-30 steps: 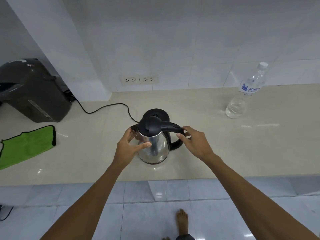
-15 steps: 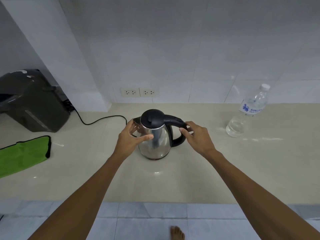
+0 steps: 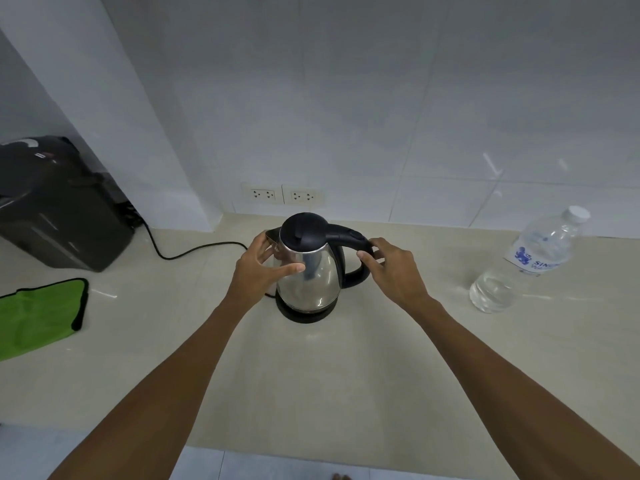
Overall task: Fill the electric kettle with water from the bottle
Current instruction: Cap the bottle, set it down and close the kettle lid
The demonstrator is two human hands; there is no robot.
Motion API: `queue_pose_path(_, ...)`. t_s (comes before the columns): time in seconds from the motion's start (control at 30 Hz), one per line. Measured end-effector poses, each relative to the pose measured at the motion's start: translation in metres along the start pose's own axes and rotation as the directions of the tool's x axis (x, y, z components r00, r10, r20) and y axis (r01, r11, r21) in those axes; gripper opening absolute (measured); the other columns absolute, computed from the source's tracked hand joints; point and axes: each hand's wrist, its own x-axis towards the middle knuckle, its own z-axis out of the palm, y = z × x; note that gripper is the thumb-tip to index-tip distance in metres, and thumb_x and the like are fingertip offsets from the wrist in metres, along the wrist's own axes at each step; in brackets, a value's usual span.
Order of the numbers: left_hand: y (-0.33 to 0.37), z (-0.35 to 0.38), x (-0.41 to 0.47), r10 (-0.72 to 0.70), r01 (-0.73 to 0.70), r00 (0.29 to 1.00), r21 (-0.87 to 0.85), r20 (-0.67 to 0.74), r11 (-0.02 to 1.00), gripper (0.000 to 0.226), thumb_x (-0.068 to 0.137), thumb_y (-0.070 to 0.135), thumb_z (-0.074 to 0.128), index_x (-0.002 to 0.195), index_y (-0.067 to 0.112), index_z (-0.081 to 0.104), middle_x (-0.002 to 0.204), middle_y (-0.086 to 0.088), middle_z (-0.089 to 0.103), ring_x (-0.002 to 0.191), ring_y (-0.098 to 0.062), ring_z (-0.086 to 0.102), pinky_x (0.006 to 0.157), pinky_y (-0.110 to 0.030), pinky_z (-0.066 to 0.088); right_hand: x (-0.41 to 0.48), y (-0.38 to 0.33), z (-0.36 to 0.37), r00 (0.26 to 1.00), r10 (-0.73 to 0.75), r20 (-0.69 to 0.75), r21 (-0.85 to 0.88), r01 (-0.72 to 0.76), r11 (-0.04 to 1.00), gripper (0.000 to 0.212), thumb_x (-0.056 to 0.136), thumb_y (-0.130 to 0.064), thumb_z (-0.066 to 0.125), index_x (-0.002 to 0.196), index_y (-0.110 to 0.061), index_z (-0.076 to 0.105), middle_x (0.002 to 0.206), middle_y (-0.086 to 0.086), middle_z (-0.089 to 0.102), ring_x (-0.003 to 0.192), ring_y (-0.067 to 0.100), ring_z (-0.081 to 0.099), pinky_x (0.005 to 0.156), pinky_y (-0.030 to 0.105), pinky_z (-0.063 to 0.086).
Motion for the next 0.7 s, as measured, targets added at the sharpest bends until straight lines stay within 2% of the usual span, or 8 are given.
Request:
queue_pose_path(0.23, -0.009, -0.002, 0.01, -0.04, 0.039, 0.999, -0.019, -0.016, 0.999, 0.09, 0.054, 0.047, 0.103, 0.135, 0.039, 0.064, 0.134, 0.016, 0.071, 0.135, -0.009, 0.061, 0.109, -0.063, 0.052, 0.016, 0.006, 0.011, 0.999, -0.017, 0.029, -0.011, 0.017, 1.0, 0.033, 0.099, -0.042, 0.062, 0.119, -0.017, 0.066, 0.102, 0.006, 0.076, 0.095, 0.024, 0.072, 0.085, 0.044, 0.058)
queue_pose_path(0.43, -0.013, -0.009, 0.014, -0.04, 0.039, 0.999, -0.01, -0.021, 0.999, 0.098, 0.049, 0.059, 0.103, 0.136, 0.043, 0.062, 0.136, 0.02, 0.069, 0.137, -0.008, 0.059, 0.109, -0.06, 0.054, 0.018, 0.003, 0.015, 0.998, -0.043, 0.035, -0.023, 0.044, 0.999, 0.033, 0.099, -0.041, 0.062, 0.119, -0.015, 0.066, 0.103, 0.006, 0.077, 0.094, 0.024, 0.073, 0.085, 0.043, 0.059)
queue_pose_path(0.57, -0.015, -0.01, 0.012, -0.016, 0.016, 1.0, 0.004, -0.02, 1.0, 0.088, 0.055, 0.048, 0.101, 0.135, 0.043, 0.062, 0.136, 0.02, 0.069, 0.136, -0.008, 0.06, 0.116, -0.051, 0.05, 0.014, 0.003, 0.017, 0.999, -0.025, 0.022, -0.022, 0.026, 0.999, 0.033, 0.099, -0.042, 0.061, 0.119, -0.016, 0.066, 0.103, 0.005, 0.076, 0.093, 0.024, 0.072, 0.084, 0.043, 0.058)
queue_pose_path(0.7, -0.021, -0.008, 0.01, -0.025, 0.025, 1.0, 0.003, -0.001, 1.0, 0.088, 0.057, 0.045, 0.102, 0.135, 0.042, 0.063, 0.133, 0.021, 0.07, 0.136, -0.007, 0.06, 0.113, -0.054, 0.051, 0.006, 0.006, 0.018, 1.0, -0.024, 0.017, -0.029, 0.024, 0.999, 0.032, 0.099, -0.042, 0.062, 0.119, -0.017, 0.066, 0.102, 0.004, 0.076, 0.092, 0.022, 0.072, 0.084, 0.042, 0.058)
